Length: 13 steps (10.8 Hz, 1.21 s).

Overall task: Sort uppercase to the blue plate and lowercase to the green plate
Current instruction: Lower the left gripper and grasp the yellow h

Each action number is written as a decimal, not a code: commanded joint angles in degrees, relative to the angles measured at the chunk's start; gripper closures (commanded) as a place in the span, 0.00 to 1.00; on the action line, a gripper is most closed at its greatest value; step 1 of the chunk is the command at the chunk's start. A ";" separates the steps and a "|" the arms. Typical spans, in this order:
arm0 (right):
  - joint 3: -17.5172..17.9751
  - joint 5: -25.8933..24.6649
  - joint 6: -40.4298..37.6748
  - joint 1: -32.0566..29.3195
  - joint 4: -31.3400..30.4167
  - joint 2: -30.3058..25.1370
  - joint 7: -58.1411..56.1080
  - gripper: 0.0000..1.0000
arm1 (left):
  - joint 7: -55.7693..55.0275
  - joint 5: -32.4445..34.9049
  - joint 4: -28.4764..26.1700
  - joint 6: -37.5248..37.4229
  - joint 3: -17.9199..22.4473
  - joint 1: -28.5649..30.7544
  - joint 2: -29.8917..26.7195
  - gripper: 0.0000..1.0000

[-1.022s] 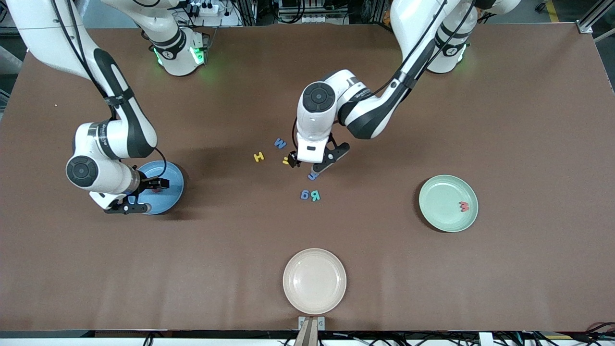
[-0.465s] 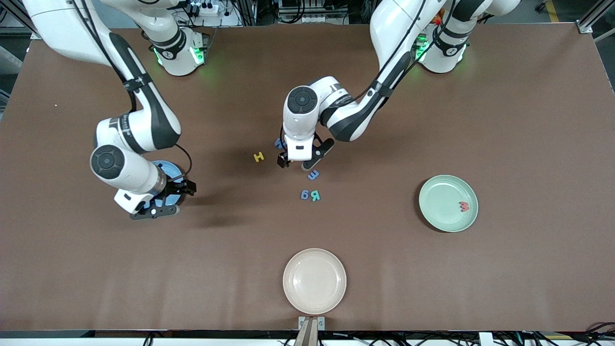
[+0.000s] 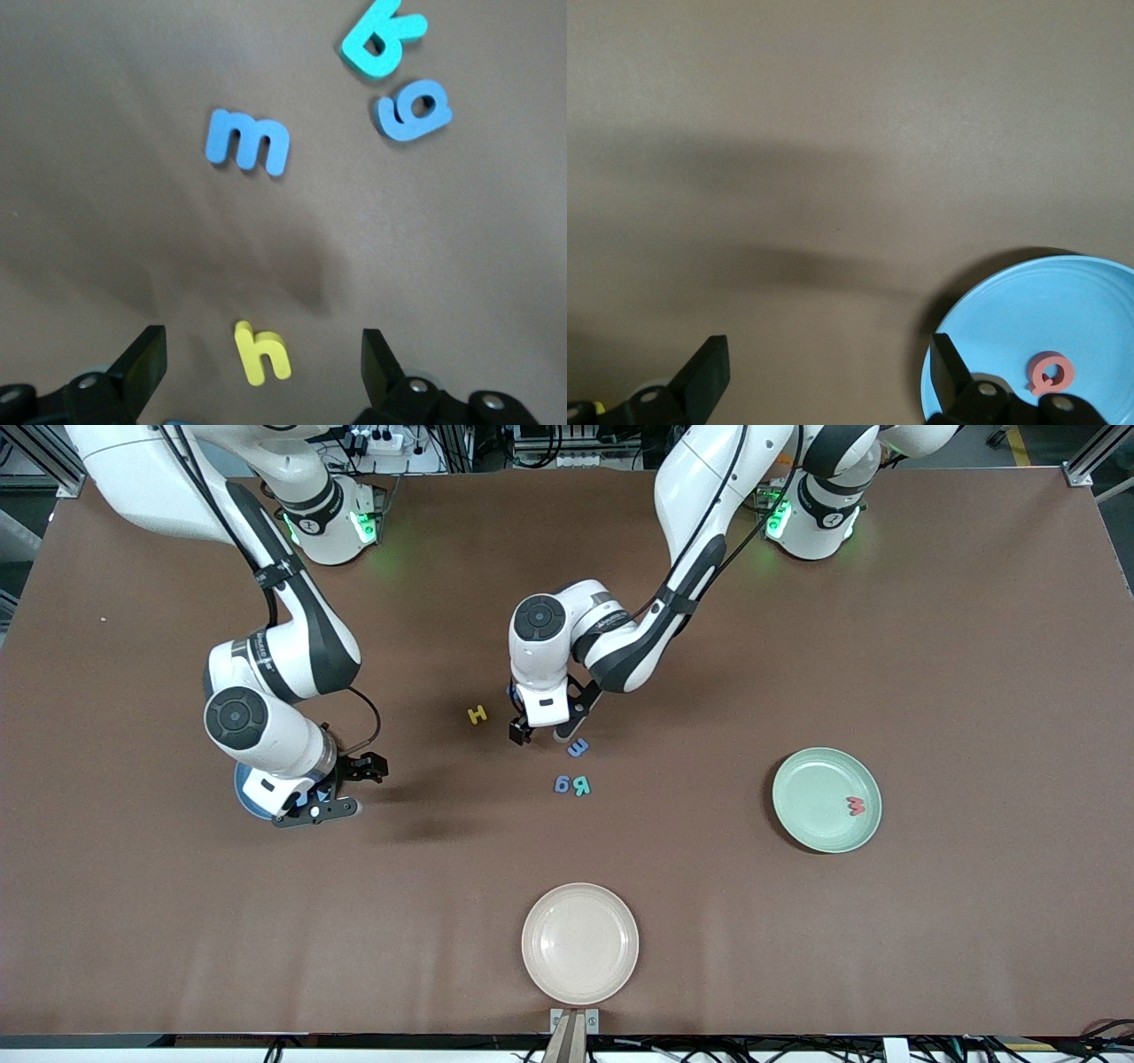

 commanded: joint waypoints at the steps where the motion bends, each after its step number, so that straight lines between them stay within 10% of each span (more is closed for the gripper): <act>1: 0.14 0.58 -0.48 -0.92 2.04 0.98 -0.51 0.00 | -3.60 0.31 3.04 0.51 1.05 -1.40 2.16 0.06; 8: 0.05 0.58 -0.65 -1.54 1.60 1.42 -0.51 0.00 | -5.99 0.22 4.98 1.31 4.13 -4.74 5.32 0.22; 13: 0.05 0.58 -0.74 -1.54 1.60 1.69 -0.51 0.00 | -5.90 0.22 5.33 1.31 4.13 -5.18 5.94 0.56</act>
